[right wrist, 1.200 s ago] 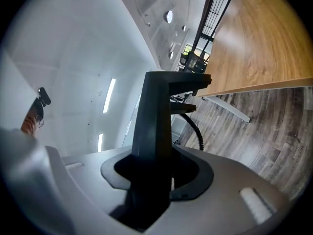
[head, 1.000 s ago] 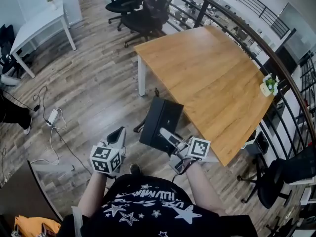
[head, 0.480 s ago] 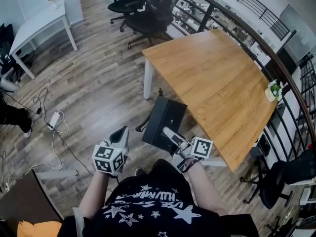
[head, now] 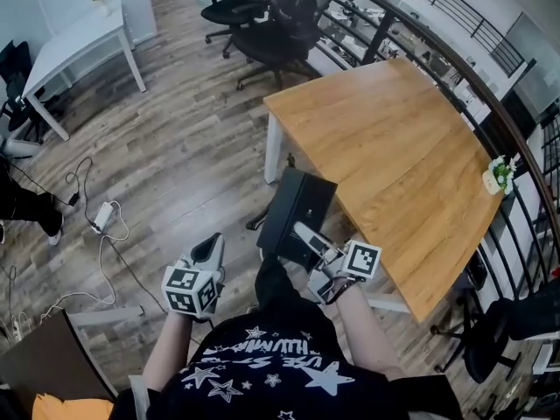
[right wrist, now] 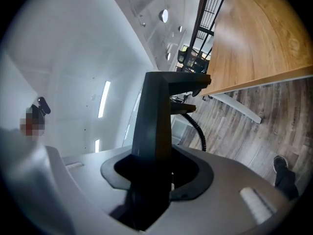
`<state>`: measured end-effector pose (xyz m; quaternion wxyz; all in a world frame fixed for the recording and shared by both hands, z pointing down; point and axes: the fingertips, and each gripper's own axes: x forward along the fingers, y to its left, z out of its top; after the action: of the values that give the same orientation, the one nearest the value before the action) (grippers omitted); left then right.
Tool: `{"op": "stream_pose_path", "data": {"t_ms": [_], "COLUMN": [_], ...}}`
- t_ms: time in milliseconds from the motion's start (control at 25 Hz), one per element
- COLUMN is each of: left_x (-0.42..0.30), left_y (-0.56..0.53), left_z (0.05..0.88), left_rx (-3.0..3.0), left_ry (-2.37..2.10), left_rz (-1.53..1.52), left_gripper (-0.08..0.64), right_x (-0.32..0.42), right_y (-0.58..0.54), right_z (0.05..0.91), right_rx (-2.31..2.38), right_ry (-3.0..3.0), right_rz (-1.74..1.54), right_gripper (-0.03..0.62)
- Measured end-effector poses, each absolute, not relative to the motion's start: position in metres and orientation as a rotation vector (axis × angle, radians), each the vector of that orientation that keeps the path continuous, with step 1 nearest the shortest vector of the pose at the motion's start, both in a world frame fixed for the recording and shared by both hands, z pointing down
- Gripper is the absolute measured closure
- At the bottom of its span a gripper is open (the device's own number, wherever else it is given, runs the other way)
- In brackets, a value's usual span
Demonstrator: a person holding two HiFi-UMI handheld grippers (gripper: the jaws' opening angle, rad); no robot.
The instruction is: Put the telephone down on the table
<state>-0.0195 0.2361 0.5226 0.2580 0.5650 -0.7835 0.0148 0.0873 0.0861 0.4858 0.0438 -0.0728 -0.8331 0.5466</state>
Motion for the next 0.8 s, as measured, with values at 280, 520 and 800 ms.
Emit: {"op": "stream_pose_path", "data": {"t_ms": [280,520,800], "left_x": [-0.062,-0.096,-0.128], "left_y": [0.192,0.139,0.08], "left_z": [0.516,0.511,0.504], "left_rx": [1.524,1.537,1.562], "left_ry": [-2.147,-2.143,-2.131], "left_rz": [0.042,0.053,0.083], "left_gripper": [0.558,0.558,0.558], "right_x": [0.044,0.015,-0.014], "right_y": [0.041,-0.005,-0.058], "right_z": [0.486,0.485,0.488], "right_rx": [-0.248,-0.254,-0.231], "right_ry": [-2.558,-2.559,-2.553], "right_rz": [1.647,1.639,1.66], "right_gripper": [0.43,0.43,0.43]}}
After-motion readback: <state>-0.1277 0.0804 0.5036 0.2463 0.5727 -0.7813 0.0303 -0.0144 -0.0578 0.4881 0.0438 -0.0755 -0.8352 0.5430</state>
